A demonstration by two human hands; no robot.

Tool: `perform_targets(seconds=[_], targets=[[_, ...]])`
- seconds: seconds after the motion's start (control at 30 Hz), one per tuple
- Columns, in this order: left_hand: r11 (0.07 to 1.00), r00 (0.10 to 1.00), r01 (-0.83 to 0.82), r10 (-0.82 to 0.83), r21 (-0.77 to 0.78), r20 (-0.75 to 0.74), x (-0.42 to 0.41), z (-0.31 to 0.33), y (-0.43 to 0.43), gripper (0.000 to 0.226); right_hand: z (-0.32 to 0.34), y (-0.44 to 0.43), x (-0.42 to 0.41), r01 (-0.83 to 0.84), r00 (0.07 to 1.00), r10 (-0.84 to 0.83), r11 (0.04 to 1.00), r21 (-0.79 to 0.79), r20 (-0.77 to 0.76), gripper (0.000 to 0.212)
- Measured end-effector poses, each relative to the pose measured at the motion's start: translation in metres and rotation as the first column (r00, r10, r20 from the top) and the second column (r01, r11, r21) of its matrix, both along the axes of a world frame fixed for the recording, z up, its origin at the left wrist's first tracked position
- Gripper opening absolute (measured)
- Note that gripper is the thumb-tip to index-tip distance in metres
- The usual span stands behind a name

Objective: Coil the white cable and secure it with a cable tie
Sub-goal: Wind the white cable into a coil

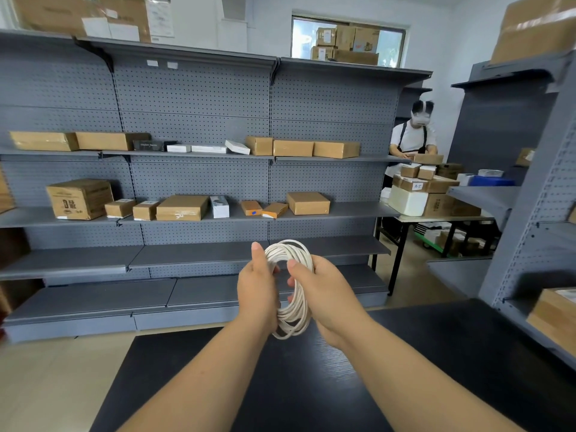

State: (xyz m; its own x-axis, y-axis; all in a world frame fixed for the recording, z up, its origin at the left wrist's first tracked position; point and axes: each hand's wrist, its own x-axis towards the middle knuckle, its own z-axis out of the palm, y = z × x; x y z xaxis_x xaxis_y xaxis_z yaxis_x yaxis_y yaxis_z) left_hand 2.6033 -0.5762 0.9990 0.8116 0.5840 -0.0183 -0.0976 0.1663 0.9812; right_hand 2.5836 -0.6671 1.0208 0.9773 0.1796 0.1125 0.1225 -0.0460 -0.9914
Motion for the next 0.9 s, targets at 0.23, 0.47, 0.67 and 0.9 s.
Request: perform_targets(seconds=[0.23,0.47,0.67,0.9], targets=[[0.958,0.969,0.245,-0.243,-0.146,0.032,-0.008,-0.005,0.004,0.053,-0.002,-0.008,0.016,-0.005,0.998,0.003,1.0,-0.022,-0.062,0.016],[0.95,0.946,0.301,-0.287,-0.082,0.15,-0.013,-0.005,0.009,0.045,-0.005,-0.011,0.021,0.044,0.999,-0.044,0.998,-0.05,0.002,0.016],[0.969,0.967,-0.01,-0.053,0.247,0.249,-0.014,0.004,0.007,0.064,-0.005,-0.01,0.017,0.077,0.99,-0.054,0.981,-0.176,0.127,0.016],[0.514,0.94,-0.086,-0.241,0.854,0.24,-0.006,0.002,0.033,0.054,0.001,-0.014,0.012,0.014,0.963,0.115,0.879,-0.476,0.242,0.022]])
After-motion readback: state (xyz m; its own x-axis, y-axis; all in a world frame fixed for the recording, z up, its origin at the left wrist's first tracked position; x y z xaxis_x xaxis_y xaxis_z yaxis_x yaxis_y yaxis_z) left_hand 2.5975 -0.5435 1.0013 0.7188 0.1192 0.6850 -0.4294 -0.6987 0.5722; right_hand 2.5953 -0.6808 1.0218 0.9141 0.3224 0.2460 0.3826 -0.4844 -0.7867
